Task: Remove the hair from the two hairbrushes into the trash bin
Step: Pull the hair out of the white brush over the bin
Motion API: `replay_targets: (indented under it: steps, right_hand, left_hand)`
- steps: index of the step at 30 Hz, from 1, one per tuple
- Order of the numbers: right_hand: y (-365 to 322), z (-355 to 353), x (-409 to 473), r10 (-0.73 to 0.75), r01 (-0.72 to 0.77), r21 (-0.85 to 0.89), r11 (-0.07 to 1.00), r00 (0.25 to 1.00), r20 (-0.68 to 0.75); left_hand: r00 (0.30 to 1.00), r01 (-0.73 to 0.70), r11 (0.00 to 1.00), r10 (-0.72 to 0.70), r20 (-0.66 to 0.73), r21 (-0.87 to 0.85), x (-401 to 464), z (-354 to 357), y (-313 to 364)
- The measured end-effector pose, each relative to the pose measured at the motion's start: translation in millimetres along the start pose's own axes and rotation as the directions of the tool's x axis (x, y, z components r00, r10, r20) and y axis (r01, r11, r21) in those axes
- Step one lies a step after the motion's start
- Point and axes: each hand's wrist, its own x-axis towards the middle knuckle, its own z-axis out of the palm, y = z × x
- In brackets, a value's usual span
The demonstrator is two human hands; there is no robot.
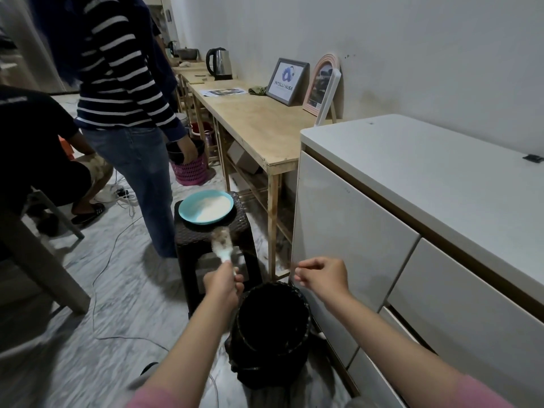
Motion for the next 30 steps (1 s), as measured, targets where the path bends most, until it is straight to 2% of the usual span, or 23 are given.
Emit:
replay_targets:
  steps: [5, 12, 19, 30]
  right_hand:
    - [17.2, -29.5, 14.0, 0.041, -0.049, -0.078, 0.996, 0.994, -0.101]
    - [36.4, -29.3, 43.1, 0.045, -0.109, -0.274, 0.956, 0.972, -0.233]
    - [34.7, 7.9, 61.8, 0.167, -0.201, -0.322, 0.925, 0.977, -0.13]
    - [38.0, 56.2, 77.2, 0.268, -0.266, -0.359, 0.895, 0.962, -0.043]
  left_hand:
    - [0.991, -0.079, 0.994, 0.086, -0.102, 0.07, 19.0, -25.2, 23.2]
    - [0.989, -0.094, 0.966, 0.117, -0.086, 0.239, 27.1, -47.1, 30.4]
    - [0.994, -0.11, 0.93, 0.102, 0.042, 0.35, 18.5, -52.8, 22.8]
    - [0.984, -0.123, 0.92, 0.066, 0.163, 0.371, 2.9, -50.0, 11.6]
